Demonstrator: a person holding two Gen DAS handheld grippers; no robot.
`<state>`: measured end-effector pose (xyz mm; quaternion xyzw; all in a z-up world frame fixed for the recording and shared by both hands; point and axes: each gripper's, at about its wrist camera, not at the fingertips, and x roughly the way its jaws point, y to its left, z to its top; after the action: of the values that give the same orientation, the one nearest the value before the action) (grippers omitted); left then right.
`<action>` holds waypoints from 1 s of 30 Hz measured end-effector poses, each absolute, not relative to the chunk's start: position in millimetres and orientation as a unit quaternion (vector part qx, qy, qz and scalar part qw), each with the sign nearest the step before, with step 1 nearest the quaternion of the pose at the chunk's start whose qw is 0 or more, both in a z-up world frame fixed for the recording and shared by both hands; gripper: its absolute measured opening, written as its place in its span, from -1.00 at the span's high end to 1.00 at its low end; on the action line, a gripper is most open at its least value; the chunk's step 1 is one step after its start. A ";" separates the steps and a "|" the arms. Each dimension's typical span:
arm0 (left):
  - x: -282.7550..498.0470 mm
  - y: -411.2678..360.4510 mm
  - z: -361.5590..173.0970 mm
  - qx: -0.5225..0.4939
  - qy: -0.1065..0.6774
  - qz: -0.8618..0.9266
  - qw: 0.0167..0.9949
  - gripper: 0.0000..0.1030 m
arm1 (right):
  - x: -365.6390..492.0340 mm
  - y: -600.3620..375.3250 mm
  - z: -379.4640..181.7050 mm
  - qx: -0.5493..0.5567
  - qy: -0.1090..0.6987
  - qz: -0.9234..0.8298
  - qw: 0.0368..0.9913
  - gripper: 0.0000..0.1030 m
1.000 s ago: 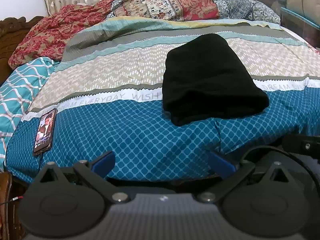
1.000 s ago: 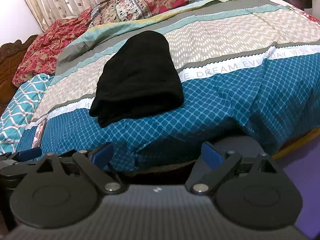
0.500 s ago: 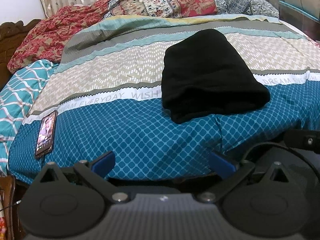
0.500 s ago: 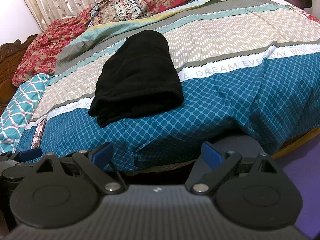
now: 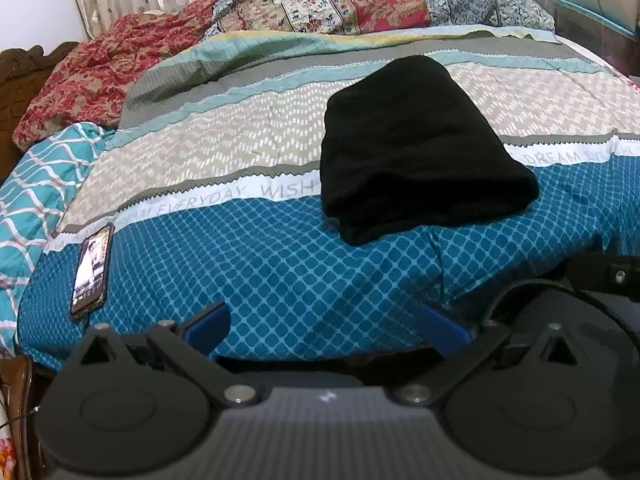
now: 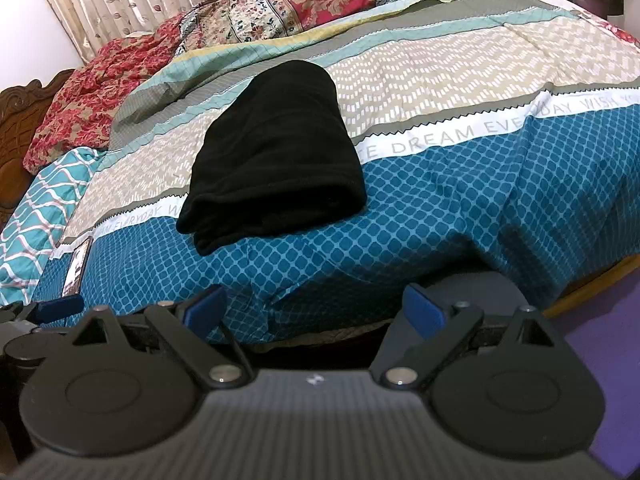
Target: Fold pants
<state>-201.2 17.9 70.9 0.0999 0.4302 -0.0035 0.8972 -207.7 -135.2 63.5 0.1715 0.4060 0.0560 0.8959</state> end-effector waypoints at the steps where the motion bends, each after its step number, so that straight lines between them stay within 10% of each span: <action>1: -200.7 18.1 69.8 0.099 0.434 -0.005 0.896 -1.00 | -207.6 -135.4 63.3 0.172 0.407 0.056 0.895 -0.87; 30: -196.9 7.0 52.4 0.108 0.471 -0.041 0.875 -1.00 | -206.5 -136.4 57.7 0.181 0.422 0.056 0.887 -0.87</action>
<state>-196.9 7.0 52.4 0.1084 0.4706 -0.0406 0.8747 -206.5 -136.4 57.7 0.1810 0.4215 0.0559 0.8868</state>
